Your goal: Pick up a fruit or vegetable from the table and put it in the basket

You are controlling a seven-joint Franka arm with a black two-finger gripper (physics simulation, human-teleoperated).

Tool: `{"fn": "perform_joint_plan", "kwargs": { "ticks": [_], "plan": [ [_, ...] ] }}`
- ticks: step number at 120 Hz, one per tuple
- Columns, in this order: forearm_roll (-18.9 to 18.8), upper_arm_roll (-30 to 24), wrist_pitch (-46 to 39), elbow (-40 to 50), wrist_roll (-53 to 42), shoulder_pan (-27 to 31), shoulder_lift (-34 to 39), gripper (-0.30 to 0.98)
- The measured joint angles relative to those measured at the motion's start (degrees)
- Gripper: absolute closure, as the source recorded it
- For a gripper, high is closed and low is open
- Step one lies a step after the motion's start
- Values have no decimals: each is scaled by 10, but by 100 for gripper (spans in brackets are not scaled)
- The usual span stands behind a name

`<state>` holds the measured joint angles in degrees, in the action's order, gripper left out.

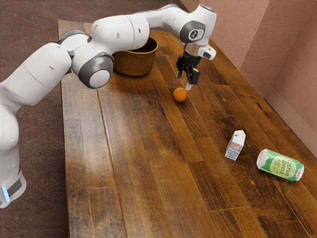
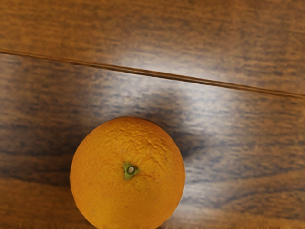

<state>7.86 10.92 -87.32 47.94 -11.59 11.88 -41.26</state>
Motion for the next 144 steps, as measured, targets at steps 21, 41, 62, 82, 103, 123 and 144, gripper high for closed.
{"fn": "perform_joint_plan", "kwargs": {
  "ticks": [21,41,62,82,103,123,144],
  "plan": [
    [2,3,-3,30,-2,-3,-1,0],
    [8,3,-23,52,-6,-6,-5,0],
    [18,2,-39,53,-10,-3,-18,0],
    [26,2,-48,53,-14,-2,-28,0],
    [34,3,-52,53,-17,-2,-29,17],
    [34,3,-53,52,-20,-3,-27,32],
    [33,9,-42,49,-25,-4,26,35]
  ]
}}
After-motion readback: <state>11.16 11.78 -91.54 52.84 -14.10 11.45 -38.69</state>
